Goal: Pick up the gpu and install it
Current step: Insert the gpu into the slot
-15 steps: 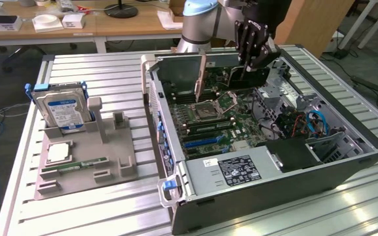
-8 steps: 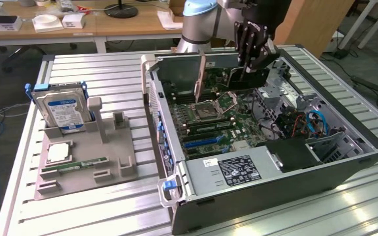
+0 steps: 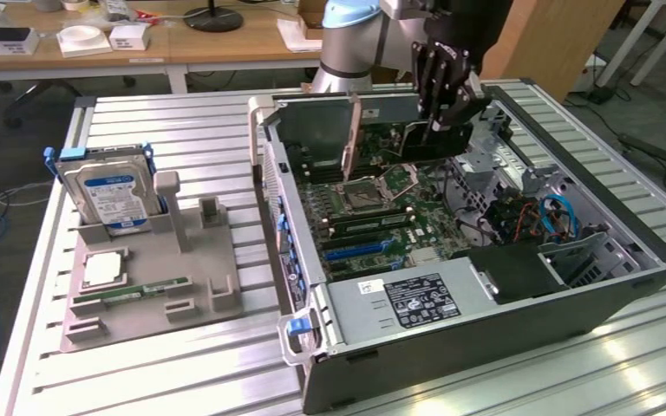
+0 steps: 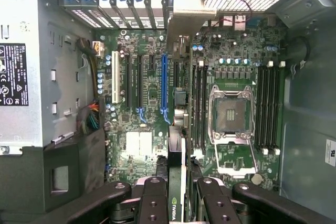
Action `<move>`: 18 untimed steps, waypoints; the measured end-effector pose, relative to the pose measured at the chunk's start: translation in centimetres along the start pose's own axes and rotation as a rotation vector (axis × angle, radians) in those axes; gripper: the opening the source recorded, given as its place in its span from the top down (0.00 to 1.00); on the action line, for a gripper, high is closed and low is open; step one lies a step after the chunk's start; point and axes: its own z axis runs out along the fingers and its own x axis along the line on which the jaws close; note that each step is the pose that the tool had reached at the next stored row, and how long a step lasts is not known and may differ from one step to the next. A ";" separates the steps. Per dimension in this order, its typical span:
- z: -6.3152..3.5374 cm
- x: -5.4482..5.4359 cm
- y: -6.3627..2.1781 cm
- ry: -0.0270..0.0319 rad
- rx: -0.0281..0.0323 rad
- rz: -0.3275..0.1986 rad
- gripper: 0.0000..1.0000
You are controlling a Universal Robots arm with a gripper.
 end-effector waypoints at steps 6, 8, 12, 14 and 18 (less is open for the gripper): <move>0.30 0.0 0.07 -0.0001 0.0000 0.000 0.74; 0.40 0.0 0.12 -0.0001 0.0000 0.000 0.74; 0.58 0.0 0.27 0.0000 0.0000 0.000 0.74; 0.66 0.0 0.38 -0.0001 0.0000 0.000 0.74; 0.83 0.0 0.66 -0.0001 0.0000 0.000 0.74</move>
